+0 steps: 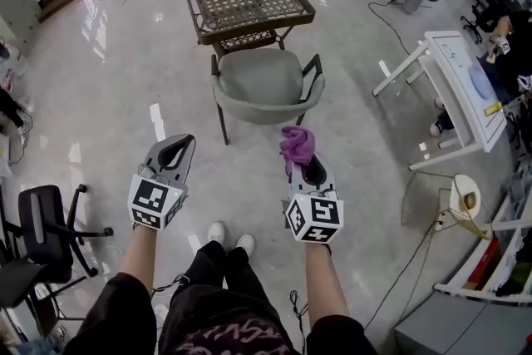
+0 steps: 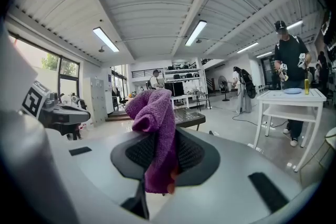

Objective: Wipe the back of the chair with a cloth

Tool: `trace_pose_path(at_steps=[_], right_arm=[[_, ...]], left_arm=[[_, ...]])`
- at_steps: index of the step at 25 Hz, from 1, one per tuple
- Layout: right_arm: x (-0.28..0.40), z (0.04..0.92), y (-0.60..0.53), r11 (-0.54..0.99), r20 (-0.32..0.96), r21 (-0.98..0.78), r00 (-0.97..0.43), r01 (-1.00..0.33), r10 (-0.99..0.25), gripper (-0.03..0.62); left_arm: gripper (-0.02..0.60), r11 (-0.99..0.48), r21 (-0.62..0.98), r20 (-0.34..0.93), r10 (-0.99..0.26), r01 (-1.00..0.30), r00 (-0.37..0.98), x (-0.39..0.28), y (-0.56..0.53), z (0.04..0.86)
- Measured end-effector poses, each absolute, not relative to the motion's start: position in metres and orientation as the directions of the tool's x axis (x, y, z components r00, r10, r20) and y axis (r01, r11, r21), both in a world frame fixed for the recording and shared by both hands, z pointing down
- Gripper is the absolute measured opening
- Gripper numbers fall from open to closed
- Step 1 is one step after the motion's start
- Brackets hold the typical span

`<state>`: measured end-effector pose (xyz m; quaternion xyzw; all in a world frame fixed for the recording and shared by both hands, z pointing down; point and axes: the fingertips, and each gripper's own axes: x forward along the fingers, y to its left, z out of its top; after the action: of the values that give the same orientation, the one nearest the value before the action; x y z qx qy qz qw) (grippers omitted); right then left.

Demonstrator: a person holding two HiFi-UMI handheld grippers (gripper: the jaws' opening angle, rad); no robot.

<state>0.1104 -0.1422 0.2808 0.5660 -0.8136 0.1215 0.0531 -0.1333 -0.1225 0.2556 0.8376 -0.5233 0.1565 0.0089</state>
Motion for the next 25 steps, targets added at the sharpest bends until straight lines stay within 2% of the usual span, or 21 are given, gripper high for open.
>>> trace_pose_path(at_steps=[9,25], right_arm=[[0.075,0.326,-0.183,0.358,0.239,-0.135,-0.381,-0.924,-0.893,0.092],[-0.004,0.451,-0.246,0.451,0.248,-0.096,-0.46,-0.887,-0.853,0.092]], left_arm=[[0.009,-0.46,-0.114,0.279,-0.866,-0.881,0.416,-0.145,-0.163,0.304],[0.009,-0.485,-0.095,0.285,-0.85,-0.869,0.443,-0.161,-0.219,0.441]])
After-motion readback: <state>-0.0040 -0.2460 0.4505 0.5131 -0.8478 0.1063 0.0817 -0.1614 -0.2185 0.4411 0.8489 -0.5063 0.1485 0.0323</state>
